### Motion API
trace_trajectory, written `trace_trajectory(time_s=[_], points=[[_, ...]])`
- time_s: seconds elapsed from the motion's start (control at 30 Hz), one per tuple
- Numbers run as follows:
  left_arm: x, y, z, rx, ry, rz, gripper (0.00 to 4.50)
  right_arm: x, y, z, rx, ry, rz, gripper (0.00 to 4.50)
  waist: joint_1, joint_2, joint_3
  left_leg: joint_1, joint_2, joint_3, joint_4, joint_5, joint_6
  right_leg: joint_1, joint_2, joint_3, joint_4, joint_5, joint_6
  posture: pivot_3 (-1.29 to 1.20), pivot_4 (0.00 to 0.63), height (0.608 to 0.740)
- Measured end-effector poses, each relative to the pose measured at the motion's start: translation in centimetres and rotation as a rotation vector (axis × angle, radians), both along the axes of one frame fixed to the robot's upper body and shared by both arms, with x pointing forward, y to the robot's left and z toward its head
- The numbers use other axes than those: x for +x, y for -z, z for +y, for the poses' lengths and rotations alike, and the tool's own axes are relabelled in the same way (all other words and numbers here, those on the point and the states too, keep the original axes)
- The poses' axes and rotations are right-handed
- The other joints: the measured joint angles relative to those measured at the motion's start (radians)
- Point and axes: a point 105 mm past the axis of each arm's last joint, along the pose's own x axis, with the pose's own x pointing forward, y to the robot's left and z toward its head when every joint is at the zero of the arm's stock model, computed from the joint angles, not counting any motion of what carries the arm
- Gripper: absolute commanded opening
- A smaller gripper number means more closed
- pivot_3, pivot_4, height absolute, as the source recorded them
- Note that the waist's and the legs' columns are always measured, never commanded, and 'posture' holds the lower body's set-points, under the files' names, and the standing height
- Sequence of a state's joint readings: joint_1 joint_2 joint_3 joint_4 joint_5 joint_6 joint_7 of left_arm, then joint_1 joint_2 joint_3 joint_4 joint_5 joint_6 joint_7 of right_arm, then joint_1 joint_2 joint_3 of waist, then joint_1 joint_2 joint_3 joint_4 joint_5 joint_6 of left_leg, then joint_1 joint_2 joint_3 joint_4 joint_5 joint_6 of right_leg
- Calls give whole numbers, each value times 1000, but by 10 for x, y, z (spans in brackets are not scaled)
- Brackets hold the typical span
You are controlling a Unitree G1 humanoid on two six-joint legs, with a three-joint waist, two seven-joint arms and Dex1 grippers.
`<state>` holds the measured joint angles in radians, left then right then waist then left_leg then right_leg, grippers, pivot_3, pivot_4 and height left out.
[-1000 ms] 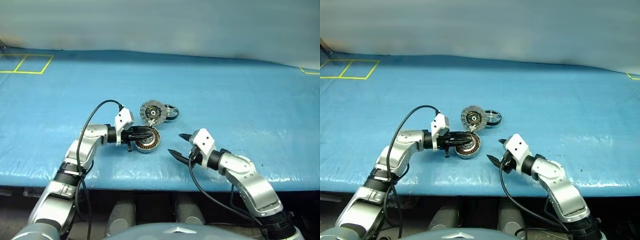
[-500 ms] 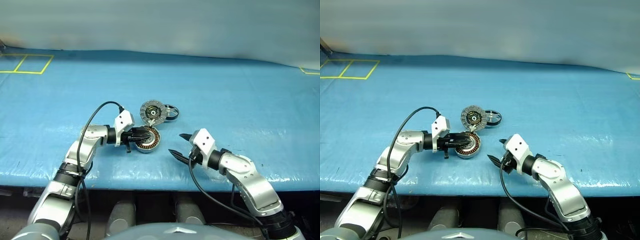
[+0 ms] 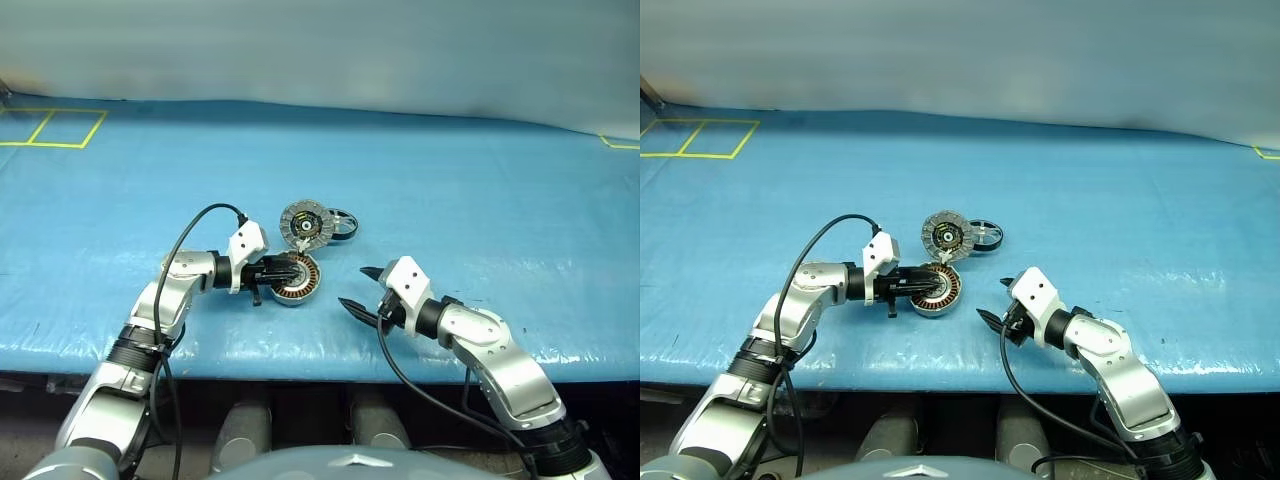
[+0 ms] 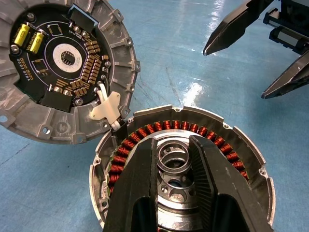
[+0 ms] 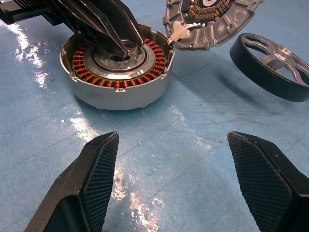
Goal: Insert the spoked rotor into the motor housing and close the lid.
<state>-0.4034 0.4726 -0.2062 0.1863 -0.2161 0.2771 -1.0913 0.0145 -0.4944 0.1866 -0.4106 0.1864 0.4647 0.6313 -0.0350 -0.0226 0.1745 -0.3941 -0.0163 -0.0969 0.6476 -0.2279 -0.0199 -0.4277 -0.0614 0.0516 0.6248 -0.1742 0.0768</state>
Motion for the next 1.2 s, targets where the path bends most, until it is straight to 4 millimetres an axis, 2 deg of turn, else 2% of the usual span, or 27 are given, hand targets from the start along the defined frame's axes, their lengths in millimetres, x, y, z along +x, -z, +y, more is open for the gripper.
trace_trajectory(time_s=[0.17, 0.4, 0.73, 0.83, 1.07, 1.2], points=[[0, 0, 0, -8, 0, 4, 676, 0, 0, 0, -2, 3, -3, 3809, 0, 0, 0, 0, 0, 0, 0, 0, 0, 0, 0, 0, 0, 0, 0, 0, 150, 740], [1, -2, 0, -28, -10, 6, 2990, 2, 0, 0, -6, 7, -9, 3809, 0, 0, 0, 0, 0, 0, 0, 0, 0, 0, 0, 0, 0, 0, 0, 0, 150, 740], [4, -8, 0, -68, -41, -1, 2990, 2, 0, 1, -5, 9, -15, 3809, 0, 0, 0, 0, 0, 0, 0, 0, 0, 0, 0, 0, 0, 0, 0, 0, 150, 740], [5, -9, 0, -91, -47, 11, 2379, 2, 0, 1, -5, 9, -15, 3809, 0, 0, 0, 0, 0, 0, 0, 0, 0, 0, 0, 0, 0, 0, 0, 0, 150, 740], [5, -9, -2, -100, -47, 19, 26, 2, 0, 1, -2, 10, -15, 3809, 0, 0, 0, 0, 0, 0, 0, 0, 0, 0, 0, 0, 0, 0, 0, 0, 150, 740], [5, -9, -2, -99, -48, 24, 26, 2, 1, 1, -2, 10, -12, 3809, 0, 0, 0, 0, 0, 0, 0, 0, 0, 0, 0, 0, 0, 0, 0, 0, 150, 740]])
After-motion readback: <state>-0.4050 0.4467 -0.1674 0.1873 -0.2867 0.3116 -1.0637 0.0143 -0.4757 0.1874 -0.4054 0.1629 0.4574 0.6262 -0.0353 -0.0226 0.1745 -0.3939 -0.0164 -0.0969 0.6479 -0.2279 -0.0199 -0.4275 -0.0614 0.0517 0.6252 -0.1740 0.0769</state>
